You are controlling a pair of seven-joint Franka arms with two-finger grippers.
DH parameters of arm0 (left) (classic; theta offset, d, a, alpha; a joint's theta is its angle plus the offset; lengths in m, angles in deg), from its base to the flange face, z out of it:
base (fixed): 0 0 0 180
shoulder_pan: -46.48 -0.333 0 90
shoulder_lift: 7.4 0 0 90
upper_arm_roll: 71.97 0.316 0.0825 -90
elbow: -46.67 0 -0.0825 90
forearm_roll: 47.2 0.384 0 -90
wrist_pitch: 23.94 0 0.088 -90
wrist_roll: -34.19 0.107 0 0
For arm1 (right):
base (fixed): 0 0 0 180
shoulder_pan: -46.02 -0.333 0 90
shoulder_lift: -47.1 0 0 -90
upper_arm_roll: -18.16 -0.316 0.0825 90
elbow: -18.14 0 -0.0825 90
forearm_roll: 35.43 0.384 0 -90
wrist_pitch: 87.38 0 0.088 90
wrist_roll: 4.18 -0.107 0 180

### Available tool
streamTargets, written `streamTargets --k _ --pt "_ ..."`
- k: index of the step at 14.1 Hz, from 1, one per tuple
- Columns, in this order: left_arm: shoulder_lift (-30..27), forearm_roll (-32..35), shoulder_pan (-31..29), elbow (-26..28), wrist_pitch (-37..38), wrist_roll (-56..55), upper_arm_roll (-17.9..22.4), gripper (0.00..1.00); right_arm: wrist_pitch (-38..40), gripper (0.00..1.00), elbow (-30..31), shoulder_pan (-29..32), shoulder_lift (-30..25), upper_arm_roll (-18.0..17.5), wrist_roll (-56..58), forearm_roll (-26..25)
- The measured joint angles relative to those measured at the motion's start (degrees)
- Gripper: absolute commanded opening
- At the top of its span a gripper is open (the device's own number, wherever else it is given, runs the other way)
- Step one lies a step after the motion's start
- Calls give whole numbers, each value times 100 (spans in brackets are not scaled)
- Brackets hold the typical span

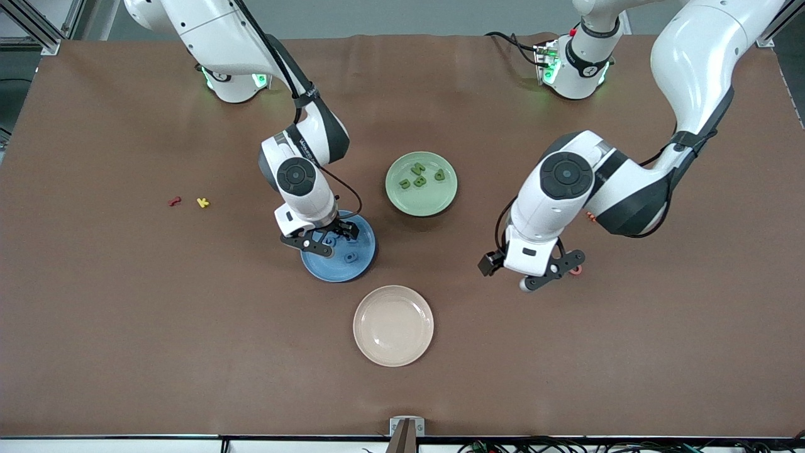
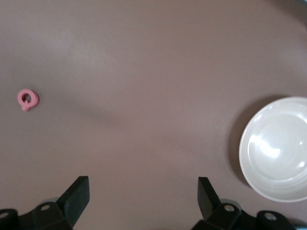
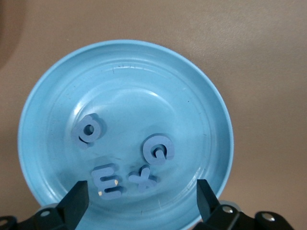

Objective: Sort letters by color into matching plates
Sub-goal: 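Release the N on the green plate while the right gripper carries the X, then place the blue X on the blue plate with the right gripper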

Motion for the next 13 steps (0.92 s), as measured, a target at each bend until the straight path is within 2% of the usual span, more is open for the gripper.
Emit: streamTargets --k 2,4,8,11,13 --pt "-4 0 -39 -105 5 303 106 99 532 100 -399 56 -2 47 71 -14" --pt "-30 -1 177 -231 6 626 494 99 1008 100 -736 251 -13 90 471 -25" --pt "-66 -561 1473 -637 -4 1372 2194 99 2131 100 -1125 881 -235 125 1525 -281" --pt "-113 -1535 2082 -857 -5 2455 3337 99 3392 100 -1653 1412 -665 143 2430 -630" --pt "-246 -2317 2378 -942 -7 3360 4111 99 3803 100 -1803 1884 -1033 154 3167 -726"
